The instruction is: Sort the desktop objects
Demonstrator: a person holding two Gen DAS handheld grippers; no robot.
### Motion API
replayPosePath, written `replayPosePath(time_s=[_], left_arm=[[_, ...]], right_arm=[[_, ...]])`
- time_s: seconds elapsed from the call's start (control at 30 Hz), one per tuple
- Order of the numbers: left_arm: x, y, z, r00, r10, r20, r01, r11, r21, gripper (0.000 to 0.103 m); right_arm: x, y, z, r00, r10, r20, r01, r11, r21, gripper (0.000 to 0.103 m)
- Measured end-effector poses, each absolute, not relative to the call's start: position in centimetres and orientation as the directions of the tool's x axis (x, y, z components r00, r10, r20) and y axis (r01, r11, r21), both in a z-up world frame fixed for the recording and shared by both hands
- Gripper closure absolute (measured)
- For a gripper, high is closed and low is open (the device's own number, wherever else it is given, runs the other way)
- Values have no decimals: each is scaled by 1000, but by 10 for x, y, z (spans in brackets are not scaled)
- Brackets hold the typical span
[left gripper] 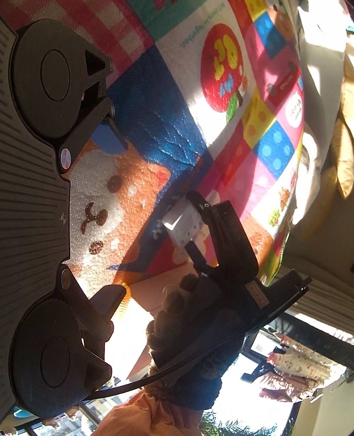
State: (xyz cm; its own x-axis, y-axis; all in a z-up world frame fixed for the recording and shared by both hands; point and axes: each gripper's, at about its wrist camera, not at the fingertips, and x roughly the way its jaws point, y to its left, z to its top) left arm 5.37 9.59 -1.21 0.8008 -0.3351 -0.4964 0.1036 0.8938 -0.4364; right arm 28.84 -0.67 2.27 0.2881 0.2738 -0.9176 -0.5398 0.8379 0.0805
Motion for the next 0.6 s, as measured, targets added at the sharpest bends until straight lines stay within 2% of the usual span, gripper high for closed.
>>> replayPosePath(time_s=[0.17,0.27,0.4,0.53,0.6], left_arm=[[54,95,-12,800,-337,-497,108,895,-433,0],[52,92,-10,790,-357,-499,140,896,-420,0],[26,74,-4,761,-387,-521,252,916,-313,0],[-9,55,0,720,-434,-541,361,901,-242,0],[-18,47,-2,699,-441,-563,378,896,-233,0]], right_arm=[[256,3,23,330,274,-903,-606,795,19,8],[235,1,28,294,323,-900,-616,784,81,8],[194,-16,44,253,407,-877,-626,760,172,8],[141,-53,63,139,545,-827,-636,689,348,7],[124,-73,73,192,570,-799,-632,695,344,7]])
